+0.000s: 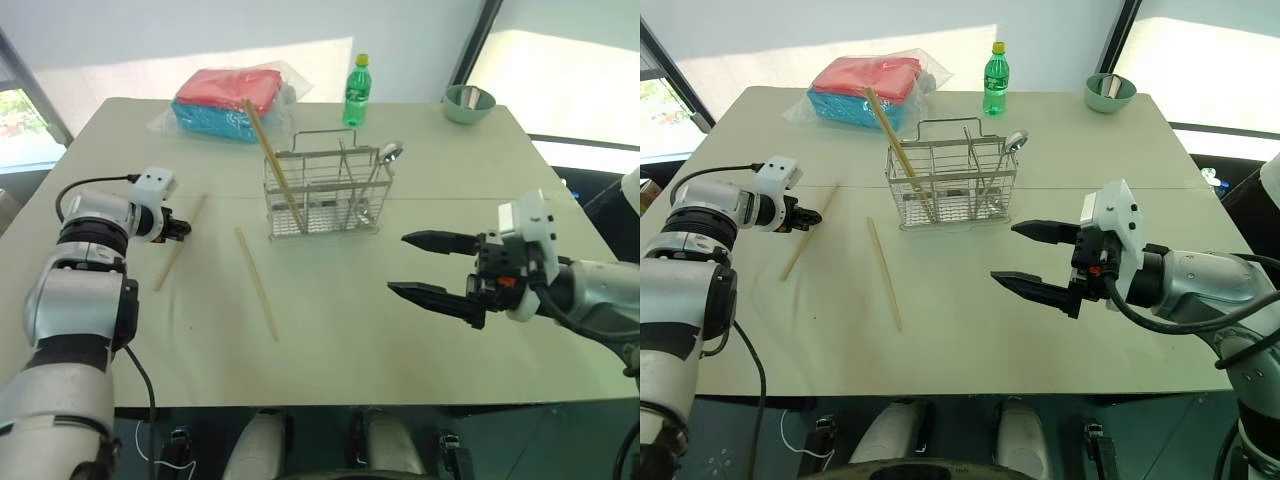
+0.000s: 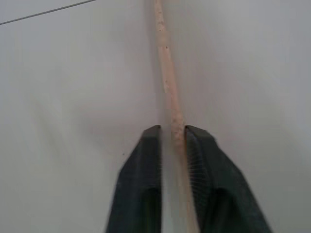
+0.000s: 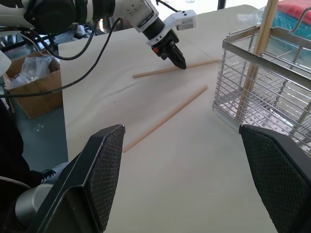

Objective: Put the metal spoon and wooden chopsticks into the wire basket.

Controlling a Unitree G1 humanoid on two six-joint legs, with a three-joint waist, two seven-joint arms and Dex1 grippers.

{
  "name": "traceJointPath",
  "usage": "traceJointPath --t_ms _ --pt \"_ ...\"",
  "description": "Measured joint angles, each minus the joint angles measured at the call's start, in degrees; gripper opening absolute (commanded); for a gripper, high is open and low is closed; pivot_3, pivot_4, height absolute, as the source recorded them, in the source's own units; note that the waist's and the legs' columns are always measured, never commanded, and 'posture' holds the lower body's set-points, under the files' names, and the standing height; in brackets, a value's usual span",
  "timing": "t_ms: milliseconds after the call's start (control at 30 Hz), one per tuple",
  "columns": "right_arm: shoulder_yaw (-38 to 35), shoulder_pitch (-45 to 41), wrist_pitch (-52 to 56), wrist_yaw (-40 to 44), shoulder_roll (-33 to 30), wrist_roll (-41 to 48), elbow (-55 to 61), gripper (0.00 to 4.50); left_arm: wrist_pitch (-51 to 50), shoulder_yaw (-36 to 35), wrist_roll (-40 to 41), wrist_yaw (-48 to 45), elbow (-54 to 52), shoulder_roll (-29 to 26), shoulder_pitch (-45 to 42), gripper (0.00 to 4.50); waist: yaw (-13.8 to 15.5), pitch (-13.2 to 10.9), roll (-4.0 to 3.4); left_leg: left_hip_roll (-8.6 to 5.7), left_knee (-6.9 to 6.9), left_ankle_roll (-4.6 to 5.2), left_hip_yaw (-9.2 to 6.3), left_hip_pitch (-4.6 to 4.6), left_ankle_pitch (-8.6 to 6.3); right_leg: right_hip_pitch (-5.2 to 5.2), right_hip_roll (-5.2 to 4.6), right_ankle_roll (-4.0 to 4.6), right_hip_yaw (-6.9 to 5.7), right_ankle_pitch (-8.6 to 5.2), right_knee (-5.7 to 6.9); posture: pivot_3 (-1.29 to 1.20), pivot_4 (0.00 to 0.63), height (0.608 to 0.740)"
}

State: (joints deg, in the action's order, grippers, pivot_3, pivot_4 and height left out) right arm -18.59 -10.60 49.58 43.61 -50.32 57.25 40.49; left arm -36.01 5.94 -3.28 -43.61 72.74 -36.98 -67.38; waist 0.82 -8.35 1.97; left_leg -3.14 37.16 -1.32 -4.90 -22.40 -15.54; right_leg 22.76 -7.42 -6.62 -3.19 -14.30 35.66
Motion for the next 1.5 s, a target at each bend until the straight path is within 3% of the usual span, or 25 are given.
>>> traceJointPath --t_ms 367,533,667,767,900,1033,1200,1500 --pt "0.00 0.08 -1.30 0.21 -0.57 0.28 -0.52 3.91 0.56 -4.15 0.62 5.44 0.36 -0.75 0.31 0.05 -0.11 -0.01 0.03 0.02 0.00 0.00 -0.02 0.00 0.00 0.03 0.03 0.00 0.00 0.00 0.01 0.00 0.150 0.667" --pt "0.10 -0.27 -1.39 0.47 -0.95 0.27 -1.86 3.91 8.04 -9.29 2.34 13.08 -2.73 -3.57 0.30 0.05 -0.07 -0.05 0.09 0.02 -0.01 -0.01 -0.04 -0.02 0.00 0.06 -0.09 0.00 0.00 0.00 0.00 0.00 0.150 0.667" --pt "0.09 -0.32 -1.33 0.52 -1.79 0.35 -2.21 3.91 14.56 -19.71 9.08 20.76 -12.94 -4.14 -0.12 0.05 0.17 -0.05 0.12 0.01 0.01 -0.02 -0.07 -0.05 0.00 -0.03 -0.19 -0.02 -0.05 0.02 -0.14 0.00 0.150 0.667" --pt "0.08 -0.23 -1.18 0.40 -2.00 0.46 -2.25 3.91 15.30 -29.59 18.81 23.98 -27.85 -0.50 -0.56 0.05 0.23 -0.04 0.12 -0.02 0.06 -0.02 -0.07 -0.08 -0.01 -0.17 -0.22 -0.16 -0.07 0.11 -0.42 0.00 0.150 0.667" --pt "0.05 0.34 -1.04 -0.41 -2.00 1.30 -2.20 3.91 10.89 -33.49 27.66 27.08 -44.80 5.21 -1.38 0.05 0.02 0.00 0.03 -0.06 0.10 0.04 -0.01 0.01 -0.05 -0.28 -0.24 -0.20 -0.06 0.13 -0.46 0.00 0.150 0.667" --pt "0.39 0.77 -1.10 -1.33 -1.87 1.49 -1.88 3.91 8.09 -29.98 31.59 28.19 -53.48 14.60 -2.76 0.05 1.16 0.01 0.02 -0.06 0.23 0.03 0.00 0.04 -0.04 -0.38 -0.18 -0.27 -0.09 0.17 -0.42 0.00 0.150 0.667" --pt "0.57 1.94 -1.29 -3.32 -0.54 1.54 -1.09 3.91 11.95 -26.00 31.32 27.64 -51.69 22.59 -2.74 0.05 1.35 0.00 -0.04 -0.05 0.22 0.04 0.05 0.09 -0.03 -0.36 -0.05 -0.29 -0.06 0.18 -0.42 0.00 0.150 0.667" --pt "-1.01 5.94 -1.34 -8.31 0.09 3.39 1.71 3.91 21.36 -19.70 26.35 24.90 -44.75 27.57 2.85 0.05 1.48 -0.01 -0.04 -0.06 0.22 0.14 0.09 0.02 -0.08 -0.34 -0.04 -0.27 -0.05 0.18 -0.48 0.00 0.150 0.667"
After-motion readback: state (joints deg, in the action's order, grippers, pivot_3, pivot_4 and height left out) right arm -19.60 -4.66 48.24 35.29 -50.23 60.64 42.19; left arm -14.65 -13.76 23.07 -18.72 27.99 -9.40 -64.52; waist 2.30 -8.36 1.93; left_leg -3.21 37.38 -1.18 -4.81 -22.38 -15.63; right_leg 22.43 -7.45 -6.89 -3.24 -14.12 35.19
